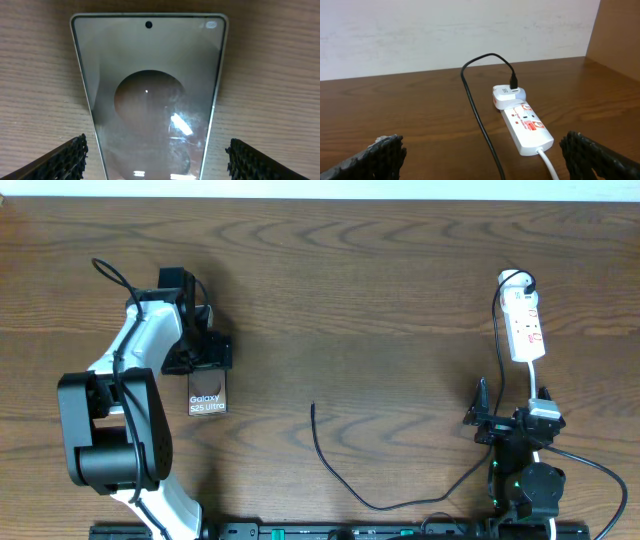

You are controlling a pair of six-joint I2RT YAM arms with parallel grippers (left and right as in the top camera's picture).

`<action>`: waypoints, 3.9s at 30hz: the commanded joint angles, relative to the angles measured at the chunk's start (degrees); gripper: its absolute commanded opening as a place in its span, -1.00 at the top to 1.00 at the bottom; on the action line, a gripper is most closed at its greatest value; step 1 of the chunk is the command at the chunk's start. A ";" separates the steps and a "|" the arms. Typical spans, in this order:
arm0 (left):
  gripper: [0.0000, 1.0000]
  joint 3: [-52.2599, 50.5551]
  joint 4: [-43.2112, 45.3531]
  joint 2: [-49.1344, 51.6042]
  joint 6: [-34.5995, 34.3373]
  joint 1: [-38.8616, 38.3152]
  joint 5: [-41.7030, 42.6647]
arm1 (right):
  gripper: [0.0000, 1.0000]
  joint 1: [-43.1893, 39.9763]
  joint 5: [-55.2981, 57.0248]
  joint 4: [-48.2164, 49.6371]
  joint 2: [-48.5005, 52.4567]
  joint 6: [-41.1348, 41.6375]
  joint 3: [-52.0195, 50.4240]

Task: Plug charger to phone and switch on socket
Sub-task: 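Move the left gripper over the silver phone and lower onto it, then close the left gripper on the phone's bottom edge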

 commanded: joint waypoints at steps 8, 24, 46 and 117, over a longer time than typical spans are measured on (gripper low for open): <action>-0.75 -4.20 5.42 0.20 0.98 0.24 -0.74 | -0.99 0.17 0.07 -0.22 -0.13 -0.66 -0.04; -0.75 -6.73 6.05 0.17 2.32 0.09 -0.28 | -0.98 0.17 0.07 -0.24 -0.13 -0.66 -0.04; -0.75 -10.49 7.63 0.17 2.49 0.09 -0.09 | -0.99 0.17 0.07 -0.24 -0.13 -0.68 -0.04; -0.77 -18.73 17.94 0.15 6.34 0.09 1.25 | -0.98 0.17 0.07 -0.22 -0.13 -0.66 -0.04</action>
